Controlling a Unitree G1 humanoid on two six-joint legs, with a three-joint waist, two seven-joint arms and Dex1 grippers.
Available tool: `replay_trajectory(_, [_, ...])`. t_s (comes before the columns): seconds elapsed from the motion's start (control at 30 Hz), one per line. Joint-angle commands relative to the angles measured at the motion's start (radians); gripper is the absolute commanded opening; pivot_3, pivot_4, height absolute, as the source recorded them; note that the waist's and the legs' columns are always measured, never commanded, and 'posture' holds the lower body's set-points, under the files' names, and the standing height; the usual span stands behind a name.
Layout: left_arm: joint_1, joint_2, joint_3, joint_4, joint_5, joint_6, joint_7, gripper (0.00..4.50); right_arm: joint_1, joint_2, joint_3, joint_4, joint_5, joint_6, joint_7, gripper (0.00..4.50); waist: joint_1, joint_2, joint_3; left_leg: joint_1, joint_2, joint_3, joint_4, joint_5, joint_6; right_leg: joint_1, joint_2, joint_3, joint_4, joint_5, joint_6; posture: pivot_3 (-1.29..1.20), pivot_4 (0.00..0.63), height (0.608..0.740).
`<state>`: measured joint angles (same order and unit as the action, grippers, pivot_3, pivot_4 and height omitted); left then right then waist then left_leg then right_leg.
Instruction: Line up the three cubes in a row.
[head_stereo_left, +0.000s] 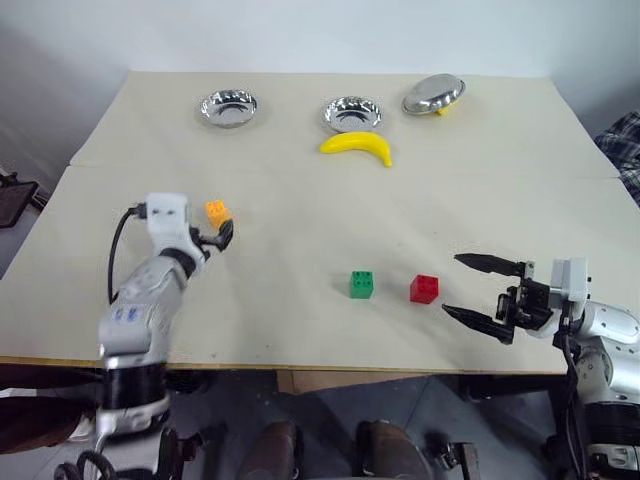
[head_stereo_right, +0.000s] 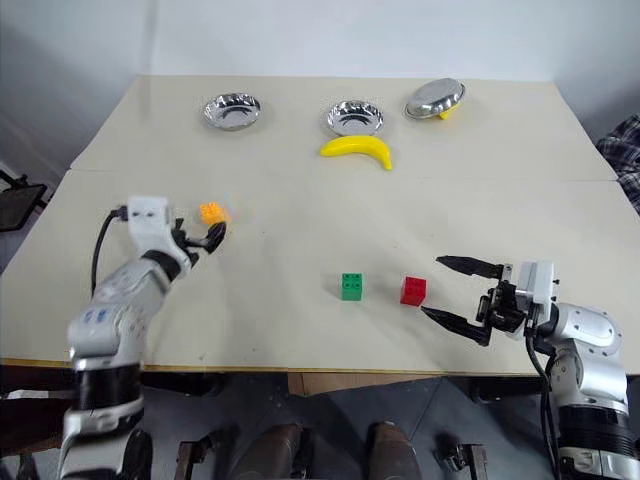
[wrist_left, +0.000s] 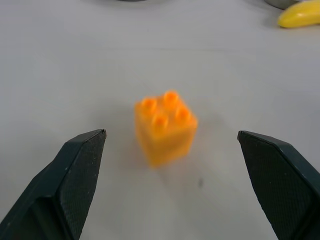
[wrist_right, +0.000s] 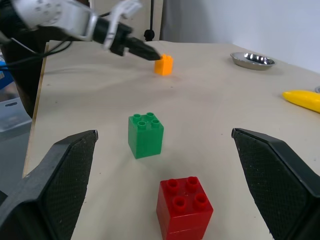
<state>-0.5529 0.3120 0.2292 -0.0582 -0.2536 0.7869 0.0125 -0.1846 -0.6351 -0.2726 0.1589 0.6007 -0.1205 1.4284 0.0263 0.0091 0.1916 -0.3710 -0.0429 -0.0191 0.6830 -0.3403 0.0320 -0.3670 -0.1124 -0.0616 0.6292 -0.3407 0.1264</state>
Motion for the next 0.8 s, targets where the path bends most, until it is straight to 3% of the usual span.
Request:
replay_trajectory(0.03, [-0.092,-0.044,0.02,0.095,0.041,0.016,0.101,4.48,0.015,-0.011,-0.015,-0.038,0.02,0.003,0.003,4.5,0.0,0.0,0.0,0.0,0.0,0.0,0.0,0.0,0.0,0.0,0.0,0.0,0.0,0.0,0.0,0.0,0.15,0.74])
replay_trajectory(0.37, [-0.223,-0.094,0.047,0.263,0.065,0.034,0.202,4.48,0.062,0.0,-0.034,-0.037,0.023,-0.017,0.006,4.5,0.0,-0.001,0.0,-0.001,0.0,0.002,-0.001,0.0,0.0,-0.003,0.001,-0.002,0.002,0.0,0.0,0.0,0.15,0.74])
replay_trajectory(0.47, [-0.226,-0.089,0.043,0.266,0.066,0.033,0.191,3.92,0.073,0.005,-0.036,-0.031,0.023,-0.03,0.006,4.5,0.0,-0.001,0.0,-0.001,0.0,0.002,-0.001,0.0,0.0,-0.003,0.0,-0.002,0.002,0.0,0.0,0.0,0.15,0.74])
replay_trajectory(0.73, [-0.208,-0.01,-0.001,0.275,0.077,0.011,0.073,1.48,0.066,0.014,-0.032,0.007,0.019,-0.064,0.012,4.5,0.0,0.0,0.0,-0.001,0.0,0.002,0.0,0.0,-0.001,-0.004,0.0,-0.002,0.003,0.0,0.0,0.0,0.15,0.74])
replay_trajectory(0.8, [-0.202,0.028,-0.024,0.292,0.077,-0.067,-0.01,1.49,0.066,0.016,-0.032,0.015,0.018,-0.071,0.014,4.5,-0.001,0.0,0.0,-0.001,0.0,0.002,0.0,0.0,-0.001,-0.004,0.001,-0.002,0.003,0.0,0.0,0.0,0.15,0.74])
